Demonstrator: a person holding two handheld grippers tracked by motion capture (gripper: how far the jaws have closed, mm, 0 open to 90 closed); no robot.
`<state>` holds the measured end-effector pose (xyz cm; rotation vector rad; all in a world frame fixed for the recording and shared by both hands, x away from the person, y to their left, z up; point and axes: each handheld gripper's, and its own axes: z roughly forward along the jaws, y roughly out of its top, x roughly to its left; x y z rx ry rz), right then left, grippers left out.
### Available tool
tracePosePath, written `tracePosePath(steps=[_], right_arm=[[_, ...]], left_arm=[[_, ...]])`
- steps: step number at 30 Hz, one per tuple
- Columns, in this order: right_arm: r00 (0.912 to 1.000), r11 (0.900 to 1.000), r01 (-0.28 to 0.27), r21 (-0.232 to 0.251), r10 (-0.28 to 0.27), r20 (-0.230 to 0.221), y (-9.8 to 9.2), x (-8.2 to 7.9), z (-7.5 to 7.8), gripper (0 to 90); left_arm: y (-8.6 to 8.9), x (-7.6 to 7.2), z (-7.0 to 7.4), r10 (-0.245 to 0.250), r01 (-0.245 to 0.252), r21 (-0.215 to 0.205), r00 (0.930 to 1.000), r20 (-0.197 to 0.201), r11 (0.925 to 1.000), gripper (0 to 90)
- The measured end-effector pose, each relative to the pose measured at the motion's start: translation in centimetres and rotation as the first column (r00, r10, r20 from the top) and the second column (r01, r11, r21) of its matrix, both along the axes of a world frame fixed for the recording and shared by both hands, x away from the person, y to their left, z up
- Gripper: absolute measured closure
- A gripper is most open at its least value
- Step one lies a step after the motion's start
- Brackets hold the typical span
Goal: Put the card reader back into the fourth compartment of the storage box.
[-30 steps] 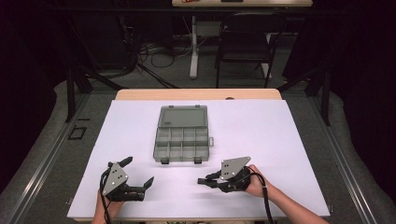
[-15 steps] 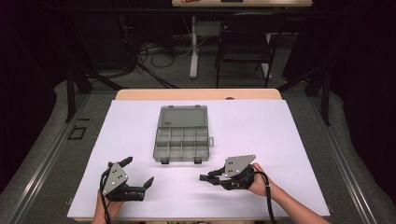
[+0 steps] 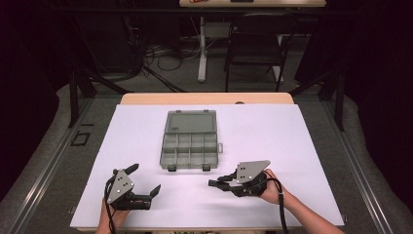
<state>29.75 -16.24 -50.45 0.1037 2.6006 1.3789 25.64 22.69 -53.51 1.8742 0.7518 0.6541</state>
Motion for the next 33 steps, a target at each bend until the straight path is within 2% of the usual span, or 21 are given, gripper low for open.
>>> tracePosePath(steps=[17,33], right_arm=[[0.9983,0.998,0.054,0.036,-0.054,0.022,-0.7,0.4,1.1,73.3],[0.9921,0.991,0.118,0.061,-0.121,0.034,-1.4,0.9,1.6,73.3]], left_arm=[[0.0,0.0,0.0,0.0,0.0,-0.003,1.0,-0.001,1.0,0.1],[-0.1,0.1,0.0,-0.001,0.001,-0.003,1.0,-0.001,1.0,0.1]])
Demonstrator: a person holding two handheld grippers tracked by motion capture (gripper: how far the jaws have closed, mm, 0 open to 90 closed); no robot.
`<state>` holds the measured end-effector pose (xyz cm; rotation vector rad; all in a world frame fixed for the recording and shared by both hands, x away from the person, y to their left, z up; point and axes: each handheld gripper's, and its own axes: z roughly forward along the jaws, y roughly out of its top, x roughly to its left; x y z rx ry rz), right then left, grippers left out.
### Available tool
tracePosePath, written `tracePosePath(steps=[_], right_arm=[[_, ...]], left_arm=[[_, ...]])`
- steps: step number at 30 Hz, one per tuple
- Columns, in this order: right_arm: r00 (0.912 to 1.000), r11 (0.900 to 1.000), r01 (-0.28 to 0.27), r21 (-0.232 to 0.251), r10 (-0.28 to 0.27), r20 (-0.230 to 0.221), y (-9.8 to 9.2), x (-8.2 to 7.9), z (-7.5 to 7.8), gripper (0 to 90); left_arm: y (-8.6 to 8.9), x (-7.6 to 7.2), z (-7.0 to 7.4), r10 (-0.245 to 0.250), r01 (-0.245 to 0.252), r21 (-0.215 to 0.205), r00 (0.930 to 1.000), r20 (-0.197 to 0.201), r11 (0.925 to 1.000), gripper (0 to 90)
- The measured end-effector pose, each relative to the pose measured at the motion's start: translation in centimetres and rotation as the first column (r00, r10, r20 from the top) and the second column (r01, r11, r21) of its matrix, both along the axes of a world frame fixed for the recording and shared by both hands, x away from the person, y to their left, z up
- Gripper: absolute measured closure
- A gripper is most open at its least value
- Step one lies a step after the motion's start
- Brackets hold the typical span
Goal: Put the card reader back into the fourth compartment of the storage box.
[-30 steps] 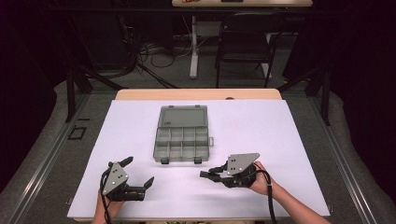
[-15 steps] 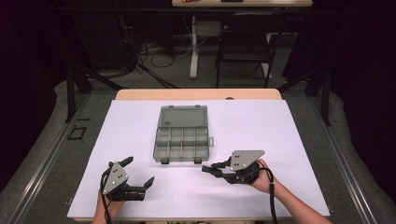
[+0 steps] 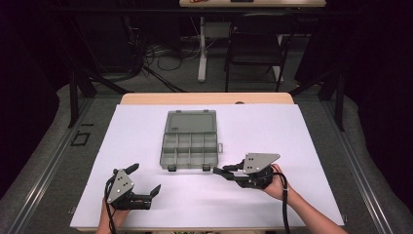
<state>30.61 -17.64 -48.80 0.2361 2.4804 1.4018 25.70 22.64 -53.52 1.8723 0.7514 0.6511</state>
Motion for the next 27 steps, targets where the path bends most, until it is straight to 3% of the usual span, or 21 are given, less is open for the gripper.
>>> tracePosePath(steps=[27], right_arm=[[0.9971,0.997,0.075,0.006,-0.075,0.011,0.0,1.8,0.9,73.3]], left_arm=[[0.0,0.0,0.0,0.001,-0.001,0.004,1.0,0.002,1.0,0.1]])
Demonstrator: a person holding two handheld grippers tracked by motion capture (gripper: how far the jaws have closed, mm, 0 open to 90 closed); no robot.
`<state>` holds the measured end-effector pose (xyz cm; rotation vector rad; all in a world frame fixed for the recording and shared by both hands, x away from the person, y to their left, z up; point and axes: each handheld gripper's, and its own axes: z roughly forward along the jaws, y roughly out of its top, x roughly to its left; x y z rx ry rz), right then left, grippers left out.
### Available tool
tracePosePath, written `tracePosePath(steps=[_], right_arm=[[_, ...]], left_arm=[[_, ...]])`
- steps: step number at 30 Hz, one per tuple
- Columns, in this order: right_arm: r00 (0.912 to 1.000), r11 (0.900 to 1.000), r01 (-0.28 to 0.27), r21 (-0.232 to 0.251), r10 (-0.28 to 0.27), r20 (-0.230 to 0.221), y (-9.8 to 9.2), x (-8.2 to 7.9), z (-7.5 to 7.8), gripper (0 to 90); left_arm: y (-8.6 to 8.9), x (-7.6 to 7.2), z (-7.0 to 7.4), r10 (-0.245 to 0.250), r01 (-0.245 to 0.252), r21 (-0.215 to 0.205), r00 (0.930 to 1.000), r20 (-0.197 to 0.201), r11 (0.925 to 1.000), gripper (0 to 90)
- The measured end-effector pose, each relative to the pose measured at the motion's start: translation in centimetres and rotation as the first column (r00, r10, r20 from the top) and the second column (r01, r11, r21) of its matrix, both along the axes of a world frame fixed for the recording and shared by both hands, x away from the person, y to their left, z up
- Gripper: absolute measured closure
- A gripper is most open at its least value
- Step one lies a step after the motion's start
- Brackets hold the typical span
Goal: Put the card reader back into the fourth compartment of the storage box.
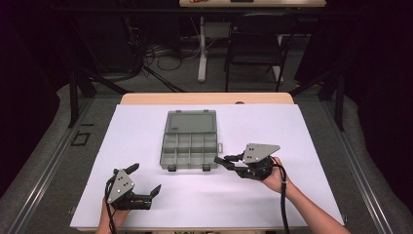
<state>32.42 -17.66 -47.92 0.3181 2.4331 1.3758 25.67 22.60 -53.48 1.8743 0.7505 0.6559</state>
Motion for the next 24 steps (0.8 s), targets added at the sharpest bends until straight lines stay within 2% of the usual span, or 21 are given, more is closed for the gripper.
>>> tracePosePath(steps=[24], right_arm=[[0.9987,0.999,0.047,-0.01,-0.047,-0.017,0.7,1.5,0.3,73.3]], left_arm=[[0.0,0.0,0.0,-0.003,0.003,0.0,1.0,-0.003,1.0,0.1]])
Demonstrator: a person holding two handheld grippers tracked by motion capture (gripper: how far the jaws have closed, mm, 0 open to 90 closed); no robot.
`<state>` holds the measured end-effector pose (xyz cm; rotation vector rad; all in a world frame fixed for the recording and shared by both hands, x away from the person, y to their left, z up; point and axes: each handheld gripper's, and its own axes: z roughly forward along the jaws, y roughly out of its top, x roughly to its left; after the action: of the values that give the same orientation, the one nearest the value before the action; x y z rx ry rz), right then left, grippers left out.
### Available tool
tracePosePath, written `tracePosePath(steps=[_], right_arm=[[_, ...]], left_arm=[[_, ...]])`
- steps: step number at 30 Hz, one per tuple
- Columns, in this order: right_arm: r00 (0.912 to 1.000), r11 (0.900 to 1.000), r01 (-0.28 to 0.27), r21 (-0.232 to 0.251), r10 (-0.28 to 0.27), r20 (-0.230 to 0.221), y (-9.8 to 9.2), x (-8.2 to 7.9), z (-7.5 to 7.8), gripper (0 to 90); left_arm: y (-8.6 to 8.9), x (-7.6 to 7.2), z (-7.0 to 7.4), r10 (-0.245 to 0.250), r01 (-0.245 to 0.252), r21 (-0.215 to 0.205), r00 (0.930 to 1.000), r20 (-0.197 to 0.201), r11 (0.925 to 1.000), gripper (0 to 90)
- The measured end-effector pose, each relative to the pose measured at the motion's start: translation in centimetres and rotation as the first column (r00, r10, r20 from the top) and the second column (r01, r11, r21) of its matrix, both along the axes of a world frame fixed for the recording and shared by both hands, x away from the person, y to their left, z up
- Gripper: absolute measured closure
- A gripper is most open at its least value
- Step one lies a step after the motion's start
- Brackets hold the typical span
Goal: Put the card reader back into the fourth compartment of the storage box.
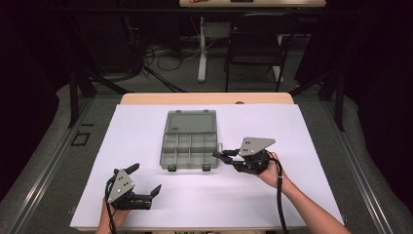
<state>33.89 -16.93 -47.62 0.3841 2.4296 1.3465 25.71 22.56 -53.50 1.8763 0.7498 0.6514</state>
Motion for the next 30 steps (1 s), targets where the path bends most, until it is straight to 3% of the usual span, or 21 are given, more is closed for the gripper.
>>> tracePosePath(steps=[30], right_arm=[[0.9961,0.996,0.083,-0.015,-0.083,-0.029,0.5,2.5,0.1,73.3]], left_arm=[[0.0,0.0,0.0,0.002,-0.002,0.002,1.0,0.003,1.0,0.1]])
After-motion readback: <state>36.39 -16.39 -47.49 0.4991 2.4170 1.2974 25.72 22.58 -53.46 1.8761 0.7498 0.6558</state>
